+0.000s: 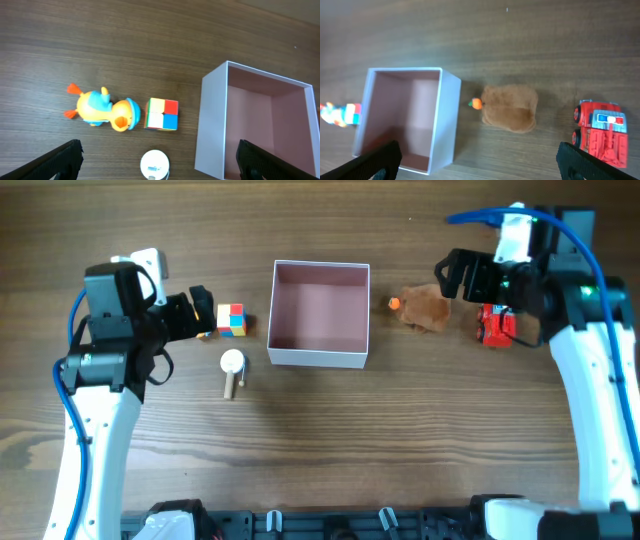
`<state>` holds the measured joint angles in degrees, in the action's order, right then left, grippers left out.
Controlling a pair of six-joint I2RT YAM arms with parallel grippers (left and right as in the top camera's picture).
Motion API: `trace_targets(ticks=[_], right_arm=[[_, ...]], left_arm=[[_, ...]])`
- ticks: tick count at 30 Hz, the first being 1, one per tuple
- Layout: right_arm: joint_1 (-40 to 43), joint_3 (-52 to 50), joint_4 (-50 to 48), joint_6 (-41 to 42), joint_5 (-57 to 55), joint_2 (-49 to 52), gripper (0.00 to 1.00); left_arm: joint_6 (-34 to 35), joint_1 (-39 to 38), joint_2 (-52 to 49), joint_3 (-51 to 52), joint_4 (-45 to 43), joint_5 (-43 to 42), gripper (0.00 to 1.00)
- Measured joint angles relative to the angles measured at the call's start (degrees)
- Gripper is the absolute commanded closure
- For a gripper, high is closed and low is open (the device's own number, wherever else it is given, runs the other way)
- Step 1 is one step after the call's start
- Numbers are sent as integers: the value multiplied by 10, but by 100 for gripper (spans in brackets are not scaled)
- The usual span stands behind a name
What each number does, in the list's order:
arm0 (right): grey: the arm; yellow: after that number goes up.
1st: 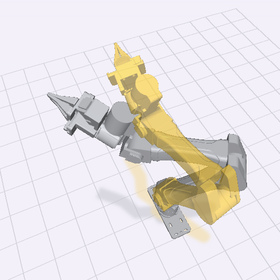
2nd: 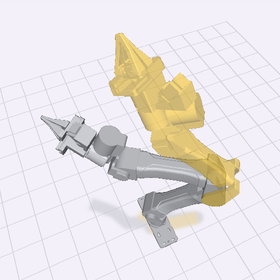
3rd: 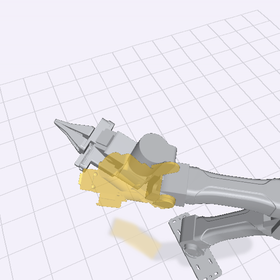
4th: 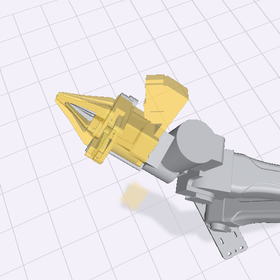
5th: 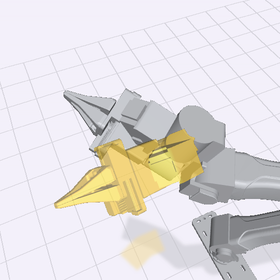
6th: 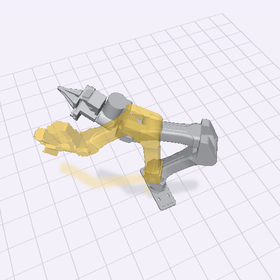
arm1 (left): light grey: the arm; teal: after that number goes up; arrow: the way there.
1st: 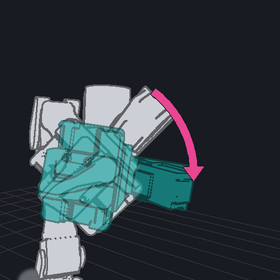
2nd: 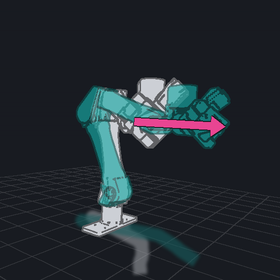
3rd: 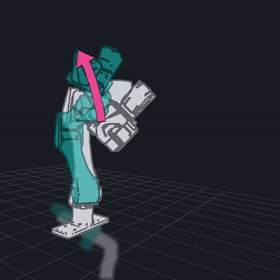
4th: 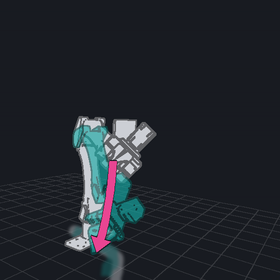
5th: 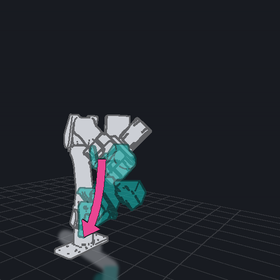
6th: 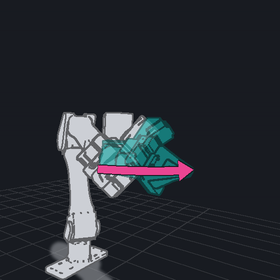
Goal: Pack container
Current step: 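Reach the right gripper to the brown plush toy and grasp it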
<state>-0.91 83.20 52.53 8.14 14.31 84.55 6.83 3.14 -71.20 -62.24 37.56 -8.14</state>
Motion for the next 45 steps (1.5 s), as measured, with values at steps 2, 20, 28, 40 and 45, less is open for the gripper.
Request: trace_targets(ticks=[2,20,28,40,45], right_arm=[[-2,1,-1,-9,0,27,0],[-53,1,-40,-11,-131,206,5],[-53,1,-56,12,-132,261,12],[-58,12,-76,27,-122,314,77],[-57,26,-70,43,-123,322,96]], left_arm=[[0,0,0,0,0,0,0],[0,0,0,0,0,0,0],[0,0,0,0,0,0,0],[0,0,0,0,0,0,0],[0,0,0,0,0,0,0]])
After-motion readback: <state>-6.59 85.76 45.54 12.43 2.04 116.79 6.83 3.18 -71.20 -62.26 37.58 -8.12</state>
